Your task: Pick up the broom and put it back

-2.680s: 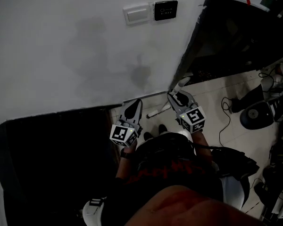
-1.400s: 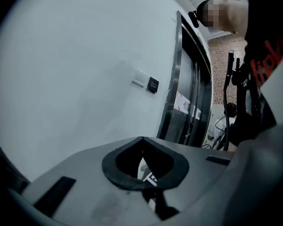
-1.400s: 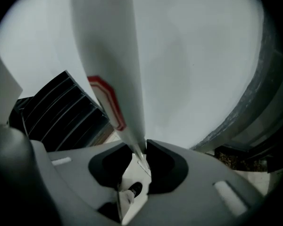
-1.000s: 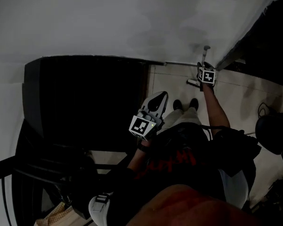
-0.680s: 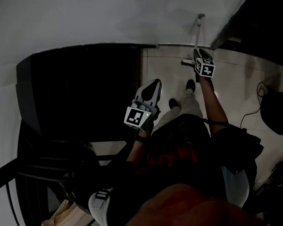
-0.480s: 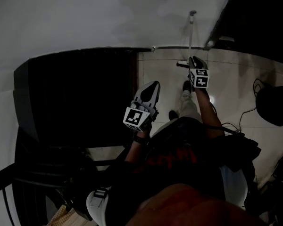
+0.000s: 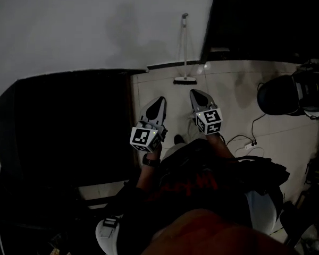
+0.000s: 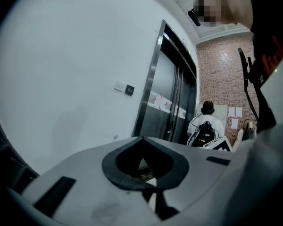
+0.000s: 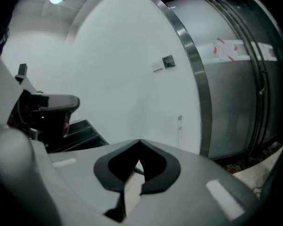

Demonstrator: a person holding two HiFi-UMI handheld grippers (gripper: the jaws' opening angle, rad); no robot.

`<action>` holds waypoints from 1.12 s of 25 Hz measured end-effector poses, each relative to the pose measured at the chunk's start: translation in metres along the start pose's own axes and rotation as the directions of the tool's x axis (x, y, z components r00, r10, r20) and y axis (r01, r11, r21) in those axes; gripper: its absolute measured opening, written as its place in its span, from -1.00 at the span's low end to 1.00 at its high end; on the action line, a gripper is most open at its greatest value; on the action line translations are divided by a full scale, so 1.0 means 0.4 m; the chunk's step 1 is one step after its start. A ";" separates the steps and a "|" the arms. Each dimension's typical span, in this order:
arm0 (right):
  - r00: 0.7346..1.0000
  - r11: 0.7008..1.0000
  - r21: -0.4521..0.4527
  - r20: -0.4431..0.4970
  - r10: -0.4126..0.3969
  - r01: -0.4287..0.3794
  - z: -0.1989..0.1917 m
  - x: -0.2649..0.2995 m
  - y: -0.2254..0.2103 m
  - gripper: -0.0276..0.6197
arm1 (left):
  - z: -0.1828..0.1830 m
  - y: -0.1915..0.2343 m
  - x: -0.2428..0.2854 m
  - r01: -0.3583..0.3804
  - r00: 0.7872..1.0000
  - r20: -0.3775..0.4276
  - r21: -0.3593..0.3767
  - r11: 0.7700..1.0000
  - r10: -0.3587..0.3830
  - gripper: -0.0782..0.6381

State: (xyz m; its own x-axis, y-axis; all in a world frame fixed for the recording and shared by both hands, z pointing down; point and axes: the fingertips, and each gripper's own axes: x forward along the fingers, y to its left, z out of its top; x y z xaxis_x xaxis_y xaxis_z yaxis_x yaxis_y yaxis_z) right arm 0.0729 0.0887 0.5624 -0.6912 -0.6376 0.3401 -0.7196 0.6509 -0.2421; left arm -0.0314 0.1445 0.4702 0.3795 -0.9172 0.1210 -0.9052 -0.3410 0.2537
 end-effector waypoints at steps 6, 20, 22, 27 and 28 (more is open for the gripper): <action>0.998 0.997 -0.069 0.053 0.042 -0.038 0.111 -0.118 0.015 -0.91 | 0.065 -0.110 0.036 0.038 0.998 0.052 0.010 0.999 -0.038 -0.78; 0.993 0.994 -0.101 0.113 0.041 -0.030 0.161 -0.289 -0.018 -0.91 | 0.001 -0.278 0.011 0.065 0.998 0.013 0.004 0.998 -0.065 -0.78; 0.994 0.995 -0.096 0.106 0.033 -0.023 0.145 -0.304 -0.021 -0.91 | -0.004 -0.285 0.009 0.067 0.998 0.016 -0.006 0.998 -0.067 -0.78; 0.997 0.995 -0.097 0.076 0.013 -0.006 0.138 -0.308 -0.037 -0.91 | -0.025 -0.291 0.047 0.077 0.995 -0.070 0.097 0.992 -0.070 -0.78; 0.998 0.995 -0.097 0.066 0.011 -0.004 0.136 -0.309 -0.038 -0.91 | -0.024 -0.294 0.050 0.082 0.994 -0.076 0.112 0.990 -0.074 -0.78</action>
State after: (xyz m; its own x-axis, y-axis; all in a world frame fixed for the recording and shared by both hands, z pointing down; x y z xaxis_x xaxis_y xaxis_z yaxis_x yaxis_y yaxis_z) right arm 0.1656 0.1351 0.4747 -0.7017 -0.6565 0.2767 -0.7068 0.6905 -0.1541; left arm 0.0845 0.1681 0.4520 0.4586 -0.8713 0.1747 -0.8868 -0.4360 0.1534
